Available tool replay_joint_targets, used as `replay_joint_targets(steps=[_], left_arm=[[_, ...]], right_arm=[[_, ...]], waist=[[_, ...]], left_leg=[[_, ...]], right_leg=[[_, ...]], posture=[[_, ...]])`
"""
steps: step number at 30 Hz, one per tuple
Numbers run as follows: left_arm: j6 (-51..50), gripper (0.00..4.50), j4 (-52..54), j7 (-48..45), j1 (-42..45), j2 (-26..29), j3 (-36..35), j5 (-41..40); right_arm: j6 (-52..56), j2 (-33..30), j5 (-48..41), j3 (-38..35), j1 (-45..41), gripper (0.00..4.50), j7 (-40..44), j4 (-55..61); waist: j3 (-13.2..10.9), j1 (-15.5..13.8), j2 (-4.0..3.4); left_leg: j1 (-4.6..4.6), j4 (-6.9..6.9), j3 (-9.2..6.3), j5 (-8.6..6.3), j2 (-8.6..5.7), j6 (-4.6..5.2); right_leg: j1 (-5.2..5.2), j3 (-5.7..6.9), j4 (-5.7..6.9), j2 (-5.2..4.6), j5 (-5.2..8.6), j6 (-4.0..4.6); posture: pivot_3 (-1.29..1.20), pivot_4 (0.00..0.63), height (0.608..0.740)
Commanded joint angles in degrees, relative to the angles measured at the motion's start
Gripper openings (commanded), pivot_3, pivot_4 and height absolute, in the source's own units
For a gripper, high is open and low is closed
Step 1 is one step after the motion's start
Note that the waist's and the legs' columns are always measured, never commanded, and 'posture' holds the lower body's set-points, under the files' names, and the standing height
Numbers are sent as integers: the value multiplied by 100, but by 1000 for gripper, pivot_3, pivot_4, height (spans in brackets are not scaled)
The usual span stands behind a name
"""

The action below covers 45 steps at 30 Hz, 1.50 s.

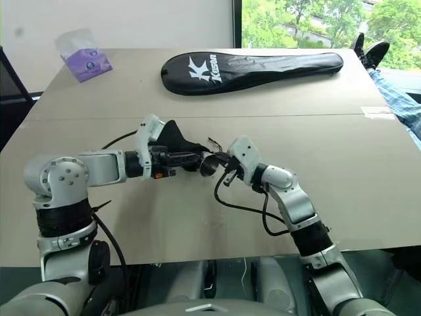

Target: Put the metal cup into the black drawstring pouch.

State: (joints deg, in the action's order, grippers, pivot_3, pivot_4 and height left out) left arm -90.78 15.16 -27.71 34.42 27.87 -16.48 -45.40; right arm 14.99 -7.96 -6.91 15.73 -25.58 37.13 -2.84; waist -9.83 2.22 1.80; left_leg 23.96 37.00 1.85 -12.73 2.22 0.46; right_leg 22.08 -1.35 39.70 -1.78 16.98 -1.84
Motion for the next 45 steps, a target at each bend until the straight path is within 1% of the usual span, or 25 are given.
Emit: replay_joint_targets(steps=[1,3,7,11,14,17,22,24,28,30,32,35,37,38,39,41,45], left_arm=[[-117,0,254,-51,104,-197,-184,-369],[-164,0,265,37,118,-249,-207,-503],[-172,0,219,276,27,-417,-367,-913],[-172,0,217,602,-52,-571,-460,-1163],[-172,0,154,748,-78,-552,-594,-1246],[-172,0,63,827,-148,-533,-649,-1141],[265,0,272,1030,-412,-1137,-729,-1083],[323,0,263,1074,-503,-1209,-728,-1069],[253,0,104,1323,-438,-1554,-1056,-1215],[251,0,31,1429,-380,-1669,-1232,-1254],[239,0,-108,1528,-283,-1751,-1494,-1327],[175,0,-386,1627,-98,-1752,-1871,-1491],[181,0,-561,1669,10,-1686,-2016,-1566],[194,0,-654,1703,70,-1663,-2083,-1594],[185,0,-768,1751,147,-1658,-2172,-1634],[228,0,-869,1783,228,-1591,-2191,-1656],[671,0,-875,1729,256,-1556,-2150,-1707]], right_arm=[[-44,306,19,-24,-269,18,-283,-41],[-57,424,63,-37,-320,18,-423,-165],[-121,865,48,-239,-455,18,-925,-524],[-195,1110,29,-315,-533,18,-1075,-713],[-155,1116,-20,-318,-471,18,-999,-599],[-85,1049,-57,-330,-431,18,-935,-518],[-126,1059,112,-97,-583,18,-855,-729],[-139,1031,221,-3,-636,18,-834,-778],[-214,1187,366,-87,-723,18,-1197,-994],[-164,1154,389,-79,-739,18,-1176,-949],[-16,975,387,-60,-756,18,-992,-724],[187,668,279,-125,-765,871,-723,-283],[226,408,284,-135,-762,1934,-571,75],[294,309,278,-181,-766,2233,-568,261],[442,198,184,-257,-753,2780,-523,534],[872,-18,-141,-421,-676,3654,-351,1172],[1632,-495,-752,-828,-540,3654,-149,2273]], waist=[[0,-2,0],[0,-1,0],[0,6,0],[0,2,0],[0,2,0],[0,3,0],[-1,1,3],[-1,9,2],[-1,3,3],[-1,0,3],[-1,-3,3],[-2,-18,4],[-2,-17,4],[-2,-16,4],[-2,-13,4],[-3,-14,5],[-3,-28,6]], left_leg=[[0,0,0,0,0,0],[0,0,-1,0,1,0],[0,-1,-1,0,1,0],[0,-1,-2,0,1,0],[0,-1,-2,0,1,0],[0,-1,-2,0,0,0],[0,-2,-2,0,0,0],[0,-2,-2,0,0,0],[0,-3,-3,0,0,0],[0,-3,-3,0,0,0],[1,-2,-3,0,-1,0],[3,-1,-5,0,-2,0],[3,-1,-4,0,-2,0],[3,-1,-4,0,-2,0],[3,-1,-4,0,-2,0],[3,-2,-5,0,-1,0],[4,-8,-5,0,-1,-1]], right_leg=[[0,0,0,0,0,0],[0,1,1,0,0,0],[0,-3,1,-1,0,0],[0,-6,0,-4,0,0],[0,-6,1,-4,0,0],[0,-5,1,-4,0,0],[0,-4,0,-4,0,1],[0,-5,0,-4,0,1],[0,-5,0,-3,0,1],[0,-7,-1,-3,0,1],[0,-5,-2,-4,0,1],[-1,1,-2,-4,0,1],[-1,8,-3,-3,0,0],[-1,10,-3,-3,0,0],[0,13,-2,-2,0,0],[0,16,-3,-2,0,0],[0,18,-7,-3,0,0]], posture=[[0,150,740],[0,150,740],[0,150,740],[0,150,740],[0,150,740],[0,150,740],[0,150,740],[0,150,740],[0,150,740],[0,150,740],[0,150,740],[0,150,740],[0,150,740],[0,150,740],[0,150,740],[0,150,740],[0,150,740]])
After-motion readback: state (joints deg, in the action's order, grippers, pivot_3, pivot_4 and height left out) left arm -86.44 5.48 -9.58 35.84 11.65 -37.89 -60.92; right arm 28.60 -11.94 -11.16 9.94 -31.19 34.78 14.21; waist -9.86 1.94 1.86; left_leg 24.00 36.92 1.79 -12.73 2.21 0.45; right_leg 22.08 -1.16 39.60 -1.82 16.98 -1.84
